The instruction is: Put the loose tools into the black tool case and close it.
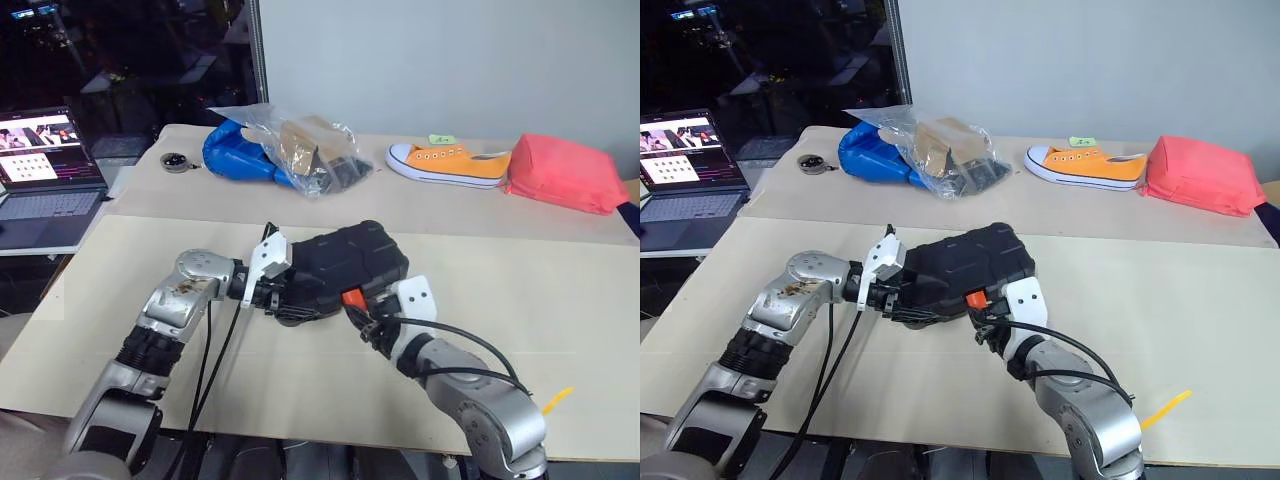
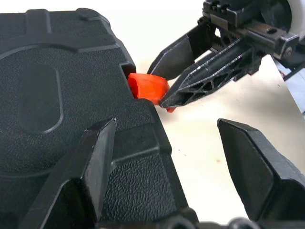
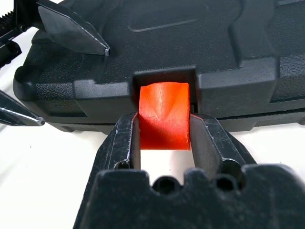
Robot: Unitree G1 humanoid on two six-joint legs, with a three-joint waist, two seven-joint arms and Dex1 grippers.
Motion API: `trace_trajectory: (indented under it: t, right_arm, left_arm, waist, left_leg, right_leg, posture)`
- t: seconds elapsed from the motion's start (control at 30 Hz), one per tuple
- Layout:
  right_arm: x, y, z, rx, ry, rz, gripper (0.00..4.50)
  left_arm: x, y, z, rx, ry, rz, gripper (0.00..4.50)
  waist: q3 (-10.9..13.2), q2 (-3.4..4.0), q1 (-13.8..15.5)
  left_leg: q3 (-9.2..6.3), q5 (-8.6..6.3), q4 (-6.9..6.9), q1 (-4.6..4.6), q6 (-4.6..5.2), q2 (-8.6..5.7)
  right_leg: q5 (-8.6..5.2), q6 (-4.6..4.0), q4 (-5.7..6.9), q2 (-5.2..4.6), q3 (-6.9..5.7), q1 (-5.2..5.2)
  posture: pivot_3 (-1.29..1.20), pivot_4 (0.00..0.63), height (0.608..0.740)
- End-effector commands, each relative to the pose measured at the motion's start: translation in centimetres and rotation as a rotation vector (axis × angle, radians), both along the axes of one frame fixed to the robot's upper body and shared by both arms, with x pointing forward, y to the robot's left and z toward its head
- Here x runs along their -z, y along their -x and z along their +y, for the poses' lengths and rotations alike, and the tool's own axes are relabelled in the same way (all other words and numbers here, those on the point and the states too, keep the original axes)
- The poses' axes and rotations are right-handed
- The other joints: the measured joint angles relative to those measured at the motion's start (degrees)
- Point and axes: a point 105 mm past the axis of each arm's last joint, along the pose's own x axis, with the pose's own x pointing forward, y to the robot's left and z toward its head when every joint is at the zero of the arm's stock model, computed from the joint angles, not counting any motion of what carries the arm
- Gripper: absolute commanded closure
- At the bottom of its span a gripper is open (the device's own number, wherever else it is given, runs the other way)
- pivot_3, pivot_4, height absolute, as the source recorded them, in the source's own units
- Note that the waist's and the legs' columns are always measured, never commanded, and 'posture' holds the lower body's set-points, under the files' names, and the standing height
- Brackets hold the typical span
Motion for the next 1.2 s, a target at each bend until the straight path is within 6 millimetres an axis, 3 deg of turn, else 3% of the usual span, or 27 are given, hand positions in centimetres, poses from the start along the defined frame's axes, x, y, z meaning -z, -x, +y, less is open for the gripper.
trace_trajectory:
  t: [0.03, 0.27, 0.43, 0.67, 0.8, 1.0, 1.2]
  right_arm:
    - [-1.5, -0.6, -0.2, -0.006, -0.026, -0.093, 2.88]
    - [-0.7, -0.7, 0.0, -0.077, 0.012, -0.075, 2.88]
    - [-0.6, -0.1, -0.1, -0.112, 0.018, -0.065, 1.44]
    - [-1.3, 1.1, -2.7, -0.119, 0.084, -0.053, 1.44]
    - [-1.6, 2.3, -3.8, -0.169, 0.091, -0.002, 2.39]
    - [-2.0, 1.5, -2.9, -0.201, 0.066, 0.021, 4.49]
    - [-1.5, 0.6, -1.6, -0.225, 0.077, 0.047, 4.49]
  left_arm:
    - [0.6, -0.1, -0.6, -0.022, 0.006, 0.050, 0.87]
    - [0.4, -0.3, -0.8, -0.033, 0.014, 0.050, 0.87]
    - [0.4, -0.3, -0.8, -0.042, 0.018, 0.051, 0.87]
    - [0.8, -0.5, -0.4, -0.063, 0.010, 0.046, 0.87]
    - [0.8, -0.5, -0.1, -0.052, -0.017, -0.001, 0.87]
    - [1.1, -0.2, 0.3, -0.042, -0.034, -0.023, 0.87]
    - [1.2, 0.1, 0.5, -0.040, -0.040, -0.028, 0.87]
  waist:
    - [0.0, 0.00, 0.0]
    - [0.0, 0.00, 0.1]
    - [0.0, 0.00, 0.3]
    - [0.0, -0.01, 0.5]
    - [0.0, 0.00, 0.5]
    - [0.0, 0.00, 0.2]
    - [0.0, 0.00, 0.4]
  left_leg:
    - [0.00, 0.00, 0.00, 0.00, 0.00, 0.00]
    - [0.00, 0.07, -0.01, 0.03, -0.01, 0.00]
    - [0.00, 0.07, -0.03, 0.01, -0.01, 0.00]
    - [0.01, 0.07, -0.03, -0.12, -0.01, -0.07]
    - [-0.01, 0.07, -0.06, -0.09, -0.01, -0.07]
    - [-0.03, 0.07, -0.06, -0.03, -0.01, -0.04]
    - [-0.02, 0.07, -0.07, -0.09, -0.01, -0.05]
  right_leg:
    - [0.00, 0.00, 0.00, 0.00, 0.00, 0.00]
    - [0.01, -0.01, 0.00, 0.00, -0.01, 0.02]
    - [0.01, -0.01, 0.00, 0.00, -0.02, 0.02]
    - [0.03, -0.04, -0.11, -0.10, -0.04, 0.02]
    - [0.02, -0.03, -0.07, -0.07, -0.05, 0.01]
    - [0.01, -0.02, -0.05, -0.03, -0.02, 0.02]
    - [0.02, -0.05, -0.08, -0.04, -0.03, 0.01]
  posture:
    - [0.00, 0.150, 0.740]
    - [0.00, 0.150, 0.740]
    - [0.00, 0.150, 0.740]
    - [0.00, 0.150, 0.740]
    - [0.00, 0.150, 0.740]
    - [0.00, 0.150, 0.740]
    - [0.00, 0.150, 0.740]
